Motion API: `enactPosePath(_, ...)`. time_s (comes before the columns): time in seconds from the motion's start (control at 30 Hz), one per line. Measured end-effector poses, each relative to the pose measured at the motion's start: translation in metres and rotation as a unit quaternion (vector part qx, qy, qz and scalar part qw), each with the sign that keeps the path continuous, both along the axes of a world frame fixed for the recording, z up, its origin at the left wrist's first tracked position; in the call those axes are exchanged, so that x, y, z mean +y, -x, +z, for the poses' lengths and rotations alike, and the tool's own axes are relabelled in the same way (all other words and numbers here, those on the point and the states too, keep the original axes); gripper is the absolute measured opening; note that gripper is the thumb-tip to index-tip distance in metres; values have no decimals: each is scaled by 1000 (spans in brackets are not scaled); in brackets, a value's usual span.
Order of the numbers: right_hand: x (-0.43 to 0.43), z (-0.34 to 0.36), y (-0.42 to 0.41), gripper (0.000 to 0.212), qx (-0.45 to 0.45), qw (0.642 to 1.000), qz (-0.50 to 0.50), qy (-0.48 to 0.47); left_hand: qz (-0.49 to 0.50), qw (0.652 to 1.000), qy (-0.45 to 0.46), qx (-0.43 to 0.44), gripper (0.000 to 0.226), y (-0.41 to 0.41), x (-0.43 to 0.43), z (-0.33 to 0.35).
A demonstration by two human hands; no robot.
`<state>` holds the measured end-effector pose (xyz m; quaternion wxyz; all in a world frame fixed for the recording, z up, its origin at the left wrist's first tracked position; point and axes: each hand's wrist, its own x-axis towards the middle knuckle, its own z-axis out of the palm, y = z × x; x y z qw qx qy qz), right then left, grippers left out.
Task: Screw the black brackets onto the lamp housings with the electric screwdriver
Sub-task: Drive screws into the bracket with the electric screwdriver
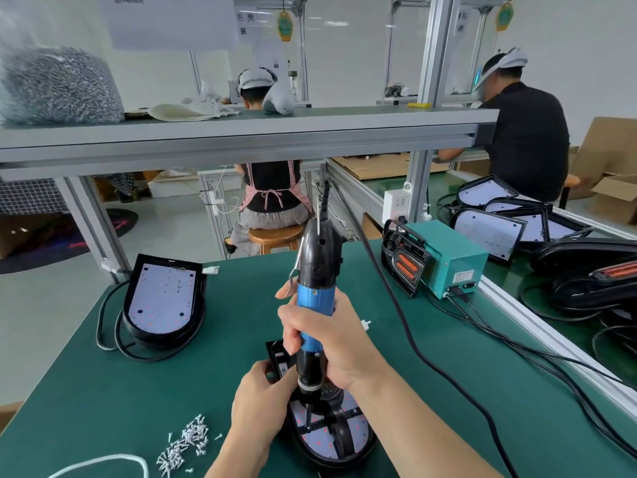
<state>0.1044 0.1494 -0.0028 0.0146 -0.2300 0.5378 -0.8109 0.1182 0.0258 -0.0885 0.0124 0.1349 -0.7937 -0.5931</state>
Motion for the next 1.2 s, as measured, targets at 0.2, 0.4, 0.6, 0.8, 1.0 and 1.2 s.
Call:
enactPosePath(0.2, 9, 4, 6, 18, 5, 998, 13, 54, -21, 999, -33, -12, 57, -2, -3, 4)
enactPosePath(0.4, 40, 5, 25, 31, -91, 971, -38, 216, -14, 998, -49, -31, 58, -3, -4, 1)
enactPosePath(0.6, 79, -35, 36, 27, -250, 868, -131, 409, -9, 999, -43, -28, 56, -5, 0, 8)
enactPosePath(0.8, 91, -73, 45, 32, -322, 829, -134, 437, -21, 999, -18, -29, 53, -11, -4, 15)
enactPosePath(1.0, 94, -78, 53, 33, -323, 827, -128, 442, 15, 983, 178, 31, 11, -19, -56, 33)
enactPosePath(1.2, 90, -78, 54, 31, -331, 828, -125, 435, -161, 915, 365, -66, 10, -39, -111, 55)
